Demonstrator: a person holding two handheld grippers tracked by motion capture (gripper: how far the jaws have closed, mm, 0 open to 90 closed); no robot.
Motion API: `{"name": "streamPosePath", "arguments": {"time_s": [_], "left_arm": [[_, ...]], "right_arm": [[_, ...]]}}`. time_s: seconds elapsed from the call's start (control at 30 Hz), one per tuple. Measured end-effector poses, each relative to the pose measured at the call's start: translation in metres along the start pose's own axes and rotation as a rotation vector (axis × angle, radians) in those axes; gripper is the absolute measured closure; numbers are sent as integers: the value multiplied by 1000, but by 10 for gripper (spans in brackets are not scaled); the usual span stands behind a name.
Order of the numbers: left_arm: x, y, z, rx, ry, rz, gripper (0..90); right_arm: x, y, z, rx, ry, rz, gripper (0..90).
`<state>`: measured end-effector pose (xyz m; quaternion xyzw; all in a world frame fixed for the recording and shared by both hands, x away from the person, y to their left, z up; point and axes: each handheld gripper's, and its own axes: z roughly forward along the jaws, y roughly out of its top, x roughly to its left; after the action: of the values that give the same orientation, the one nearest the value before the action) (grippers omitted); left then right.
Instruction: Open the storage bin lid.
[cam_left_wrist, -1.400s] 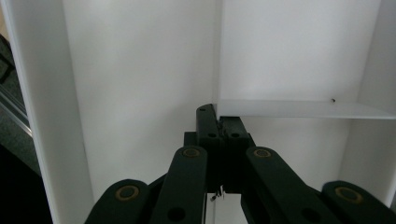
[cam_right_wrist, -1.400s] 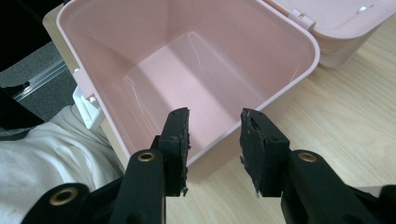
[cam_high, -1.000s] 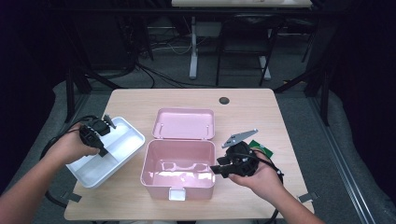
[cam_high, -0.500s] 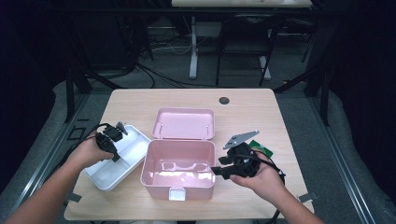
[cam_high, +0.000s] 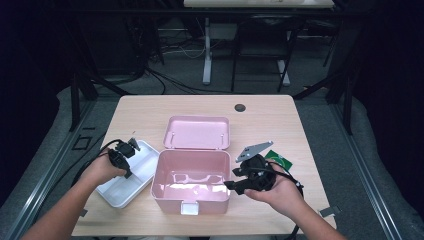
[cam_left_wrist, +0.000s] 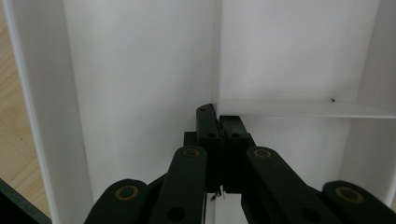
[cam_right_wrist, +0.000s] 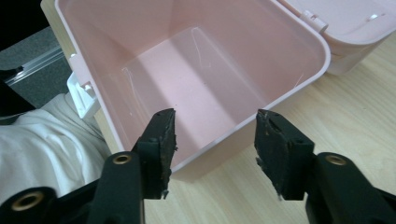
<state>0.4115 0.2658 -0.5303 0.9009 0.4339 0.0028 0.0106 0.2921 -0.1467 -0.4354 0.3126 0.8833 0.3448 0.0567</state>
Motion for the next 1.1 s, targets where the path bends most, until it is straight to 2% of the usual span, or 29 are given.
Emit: {"name": "streamPosePath", "arguments": {"time_s": [0.1,0.37,0.5,0.57,0.63,0.77,0.87,0.97,1.1], "left_arm": [[0,0,4,10,24,3,889],[5,-3,11,-24,0,-12,877],[5,-5,4,-38,14,-1,799],[5,-7,-1,-51,-4,1,759],[5,-10,-5,-72,-9,-2,688],[3,-17,-16,-124,6,15,619],[-2,-21,-21,-145,10,48,596],[-7,-25,-25,-166,27,53,574],[-12,-27,-30,-171,23,62,561]], "right_arm": [[0,0,1,3,0,-1,467],[-1,0,2,16,1,9,456],[-2,1,1,35,-1,27,457],[-3,2,1,43,-6,22,449],[-4,3,0,44,-17,22,422],[-7,5,-2,56,-36,21,392],[-10,7,-3,66,-48,17,373],[-13,8,-3,80,-57,14,350],[-13,10,0,104,-75,-2,335]]}}
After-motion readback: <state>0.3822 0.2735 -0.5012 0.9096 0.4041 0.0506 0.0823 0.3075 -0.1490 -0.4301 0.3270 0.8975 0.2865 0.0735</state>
